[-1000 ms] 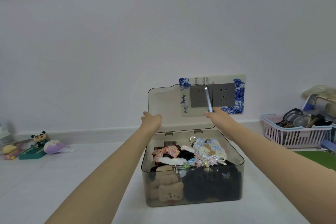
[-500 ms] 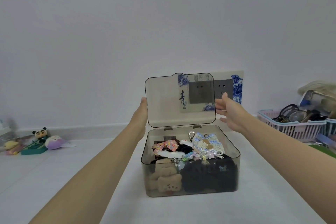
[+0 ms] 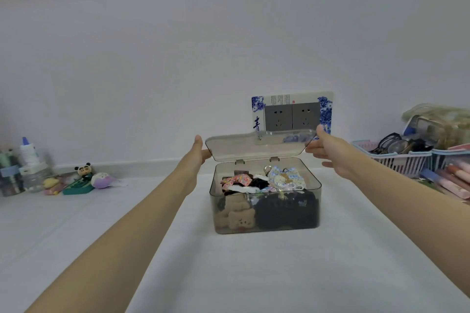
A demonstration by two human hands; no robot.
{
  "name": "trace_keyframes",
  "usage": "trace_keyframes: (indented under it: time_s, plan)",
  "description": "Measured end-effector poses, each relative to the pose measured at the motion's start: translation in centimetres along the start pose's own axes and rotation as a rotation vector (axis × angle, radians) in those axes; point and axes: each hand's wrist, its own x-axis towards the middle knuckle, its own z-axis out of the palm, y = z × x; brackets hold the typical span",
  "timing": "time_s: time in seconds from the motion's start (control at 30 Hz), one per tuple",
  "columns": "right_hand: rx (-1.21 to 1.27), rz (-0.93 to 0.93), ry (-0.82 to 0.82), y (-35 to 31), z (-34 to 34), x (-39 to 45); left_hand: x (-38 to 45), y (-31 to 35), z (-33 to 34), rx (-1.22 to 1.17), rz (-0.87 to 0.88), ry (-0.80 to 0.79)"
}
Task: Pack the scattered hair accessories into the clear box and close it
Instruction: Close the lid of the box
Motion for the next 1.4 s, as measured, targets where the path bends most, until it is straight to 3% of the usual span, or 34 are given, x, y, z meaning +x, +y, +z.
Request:
trace_keyframes:
  time_s: [0.4, 0.63, 1.17, 1.4]
  plan:
    - [-0.072, 0.076, -0.021, 4.0, 1.2, -4.0, -3.6, -4.2, 0.4, 0.051, -0.143, -0.044]
    - [-0.178, -0.048, -0.054, 4.5, 2.1, -5.8, -4.6, -4.5, 1.3, 0.119, -0.087, -0.053]
    - [-0.191, -0.091, 0.046, 4.5, 3.5, -1.6, 0.6, -4.1, 3.2, 0.048, -0.093, -0.067]
    - [-0.237, -0.101, 0.124, 5.0, 3.2, 2.4, 4.2, -3.4, 2.8, 0.315, -0.037, -0.144]
